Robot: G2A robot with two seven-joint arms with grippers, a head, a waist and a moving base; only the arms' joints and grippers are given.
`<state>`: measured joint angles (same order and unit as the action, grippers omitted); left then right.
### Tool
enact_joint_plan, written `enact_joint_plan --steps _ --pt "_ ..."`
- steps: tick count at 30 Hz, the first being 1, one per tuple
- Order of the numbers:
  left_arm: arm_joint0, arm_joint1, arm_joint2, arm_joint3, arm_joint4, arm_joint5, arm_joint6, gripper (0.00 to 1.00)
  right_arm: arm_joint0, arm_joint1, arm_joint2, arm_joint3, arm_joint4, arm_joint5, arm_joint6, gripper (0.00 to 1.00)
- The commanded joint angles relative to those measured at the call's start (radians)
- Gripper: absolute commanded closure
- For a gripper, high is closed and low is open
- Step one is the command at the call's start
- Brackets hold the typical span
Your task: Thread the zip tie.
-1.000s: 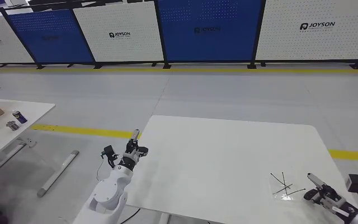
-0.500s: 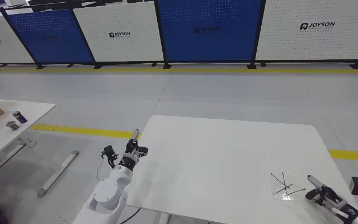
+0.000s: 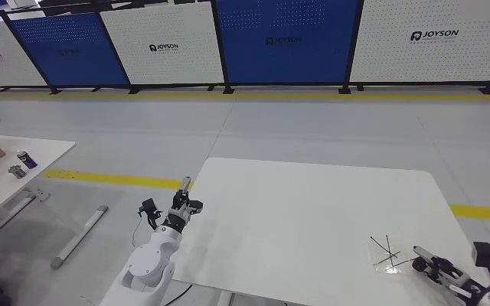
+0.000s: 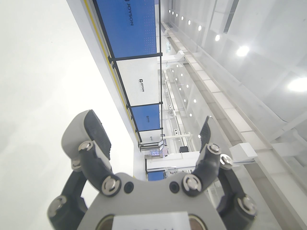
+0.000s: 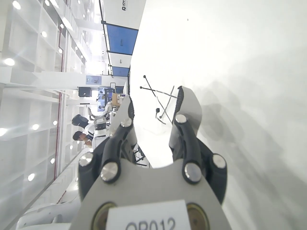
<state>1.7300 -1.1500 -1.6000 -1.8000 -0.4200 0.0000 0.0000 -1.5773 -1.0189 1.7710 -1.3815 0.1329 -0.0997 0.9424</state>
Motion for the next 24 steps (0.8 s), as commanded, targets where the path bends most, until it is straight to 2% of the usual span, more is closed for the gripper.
enact_joint_plan --steps 1,10,14,19,24 --pt "0.000 0.000 0.000 0.000 0.000 0.000 0.000 0.00 -0.002 0.001 0.000 0.002 0.001 -0.003 0.000 0.65" --pt "0.000 0.000 0.000 0.000 0.000 0.000 0.000 0.00 -0.018 0.007 0.003 -0.015 -0.007 -0.008 -0.001 0.69" --pt "0.000 0.000 0.000 0.000 0.000 0.000 0.000 0.00 -0.021 0.009 0.000 -0.024 -0.010 -0.003 -0.007 0.76" --pt "0.000 0.000 0.000 0.000 0.000 0.000 0.000 0.00 -0.020 0.011 -0.005 -0.028 -0.012 0.005 -0.012 0.76" --pt "0.000 0.000 0.000 0.000 0.000 0.000 0.000 0.00 -0.010 0.013 -0.013 -0.018 -0.011 0.008 -0.013 0.82"
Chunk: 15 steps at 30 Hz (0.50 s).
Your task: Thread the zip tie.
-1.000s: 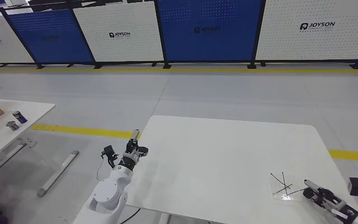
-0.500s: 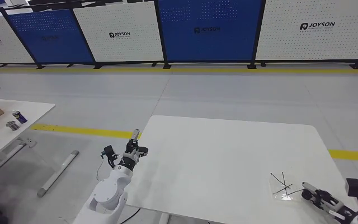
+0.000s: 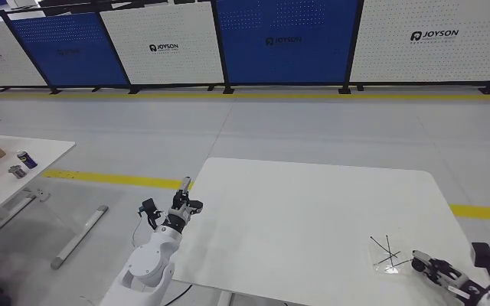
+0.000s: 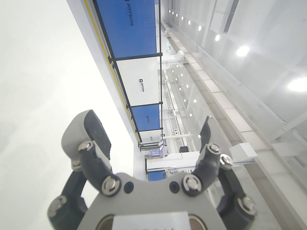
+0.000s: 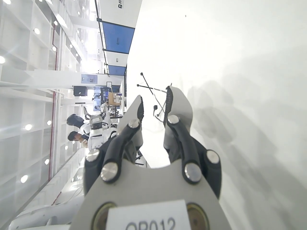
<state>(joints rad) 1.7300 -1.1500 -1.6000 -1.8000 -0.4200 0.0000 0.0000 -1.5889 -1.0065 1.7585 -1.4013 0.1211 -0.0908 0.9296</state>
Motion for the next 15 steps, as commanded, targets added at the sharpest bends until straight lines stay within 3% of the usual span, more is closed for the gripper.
enact_joint_plan --steps 1,6,11,15 --pt "0.000 0.000 0.000 0.000 0.000 0.000 0.000 0.00 0.003 0.001 -0.002 0.004 0.001 0.000 0.001 0.83" --pt "0.000 0.000 0.000 0.000 0.000 0.000 0.000 0.00 0.013 0.003 -0.008 0.011 -0.002 0.003 0.001 0.85" --pt "0.000 0.000 0.000 0.000 0.000 0.000 0.000 0.00 0.020 0.006 -0.013 0.017 -0.002 0.005 0.001 1.00" --pt "0.000 0.000 0.000 0.000 0.000 0.000 0.000 0.00 0.024 0.008 -0.017 0.020 -0.002 0.006 0.006 1.00"
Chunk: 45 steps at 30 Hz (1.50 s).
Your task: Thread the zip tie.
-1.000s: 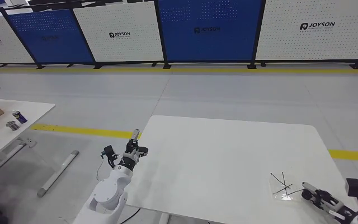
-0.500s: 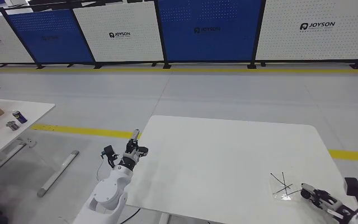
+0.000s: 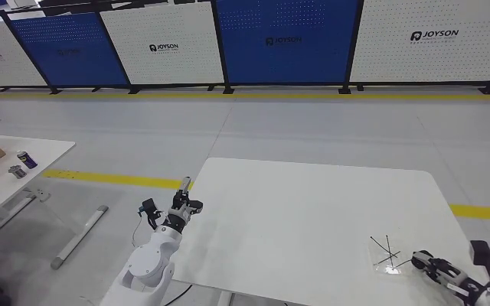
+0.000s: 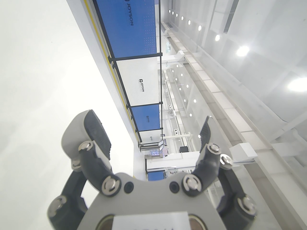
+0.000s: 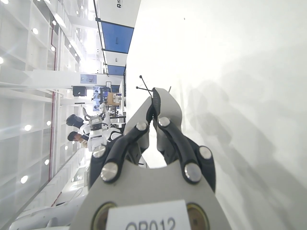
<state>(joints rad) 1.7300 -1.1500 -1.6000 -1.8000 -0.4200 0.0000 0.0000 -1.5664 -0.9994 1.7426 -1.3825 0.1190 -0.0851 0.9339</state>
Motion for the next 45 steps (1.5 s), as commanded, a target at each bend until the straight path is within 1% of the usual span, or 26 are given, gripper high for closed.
enact_joint_plan --steps 1,5,11,14,30,32,35,37,40,41,45 --pt "0.000 0.000 0.000 0.000 0.000 0.000 0.000 0.00 0.002 0.001 -0.002 0.002 0.003 0.000 0.005 1.00" --pt "0.000 0.000 0.000 0.000 0.000 0.000 0.000 0.00 0.003 0.002 0.005 0.006 0.043 -0.021 0.017 1.00" --pt "0.000 0.000 0.000 0.000 0.000 0.000 0.000 0.00 -0.010 -0.001 0.038 0.021 0.233 -0.089 0.084 1.00" --pt "0.000 0.000 0.000 0.000 0.000 0.000 0.000 0.00 -0.018 -0.001 0.051 0.033 0.320 -0.090 0.134 1.00" --pt "0.000 0.000 0.000 0.000 0.000 0.000 0.000 0.00 -0.018 -0.001 0.051 0.035 0.327 -0.085 0.141 1.00" --pt "0.000 0.000 0.000 0.000 0.000 0.000 0.000 0.00 -0.022 -0.002 0.045 0.028 0.320 -0.086 0.121 1.00" --pt "0.000 0.000 0.000 0.000 0.000 0.000 0.000 0.00 -0.041 -0.004 0.041 0.007 0.339 -0.114 0.118 1.00" --pt "0.000 0.000 0.000 0.000 0.000 0.000 0.000 0.00 -0.068 -0.008 0.051 -0.015 0.400 -0.154 0.122 1.00" --pt "0.000 0.000 0.000 0.000 0.000 0.000 0.000 0.00 -0.135 -0.015 0.070 -0.063 0.483 -0.208 0.112 1.00" --pt "0.000 0.000 0.000 0.000 0.000 0.000 0.000 0.00 -0.166 -0.019 0.078 -0.089 0.499 -0.235 0.081 1.00" --pt "0.000 0.000 0.000 0.000 0.000 0.000 0.000 0.00 -0.174 -0.020 0.079 -0.096 0.501 -0.242 0.071 1.00"
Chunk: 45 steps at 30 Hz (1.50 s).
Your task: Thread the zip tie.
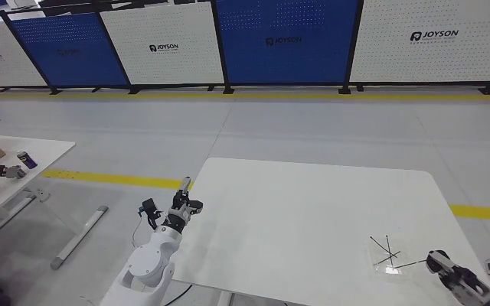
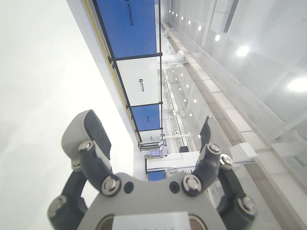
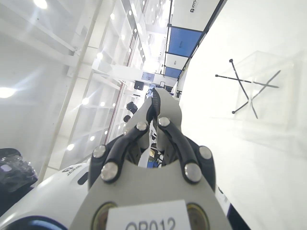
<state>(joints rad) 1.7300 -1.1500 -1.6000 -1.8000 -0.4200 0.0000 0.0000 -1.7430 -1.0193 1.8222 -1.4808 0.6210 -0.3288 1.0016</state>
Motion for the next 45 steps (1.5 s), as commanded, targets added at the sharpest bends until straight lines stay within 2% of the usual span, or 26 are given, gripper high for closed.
enact_joint_plan --steps 1,14,16,19,20,24,27,42,45 --pt "0.000 0.000 0.000 0.000 0.000 0.000 0.000 0.00 0.003 0.000 0.000 0.002 -0.001 0.002 0.004 1.00" --pt "0.000 0.000 0.000 0.000 0.000 0.000 0.000 0.00 0.003 0.000 0.000 0.002 -0.001 0.002 0.004 1.00" --pt "0.000 0.000 0.000 0.000 0.000 0.000 0.000 0.00 0.001 0.000 -0.010 -0.003 -0.034 0.019 -0.010 1.00" --pt "0.000 0.000 0.000 0.000 0.000 0.000 0.000 0.00 -0.004 -0.007 -0.036 -0.028 -0.033 0.004 -0.067 1.00" --pt "0.000 0.000 0.000 0.000 0.000 0.000 0.000 0.00 -0.013 -0.013 -0.042 -0.048 -0.031 -0.011 -0.131 1.00" --pt "0.000 0.000 0.000 0.000 0.000 0.000 0.000 0.00 -0.080 -0.046 -0.052 -0.193 -0.061 -0.011 -0.314 1.00" --pt "0.000 0.000 0.000 0.000 0.000 0.000 0.000 0.00 -0.134 -0.071 -0.049 -0.269 -0.102 -0.011 -0.371 1.00" --pt "0.000 0.000 0.000 0.000 0.000 0.000 0.000 0.00 -0.143 -0.075 -0.050 -0.275 -0.123 -0.011 -0.376 1.00" --pt "0.000 0.000 0.000 0.000 0.000 0.000 0.000 0.00 -0.138 -0.082 -0.063 -0.283 -0.148 -0.011 -0.467 1.00"
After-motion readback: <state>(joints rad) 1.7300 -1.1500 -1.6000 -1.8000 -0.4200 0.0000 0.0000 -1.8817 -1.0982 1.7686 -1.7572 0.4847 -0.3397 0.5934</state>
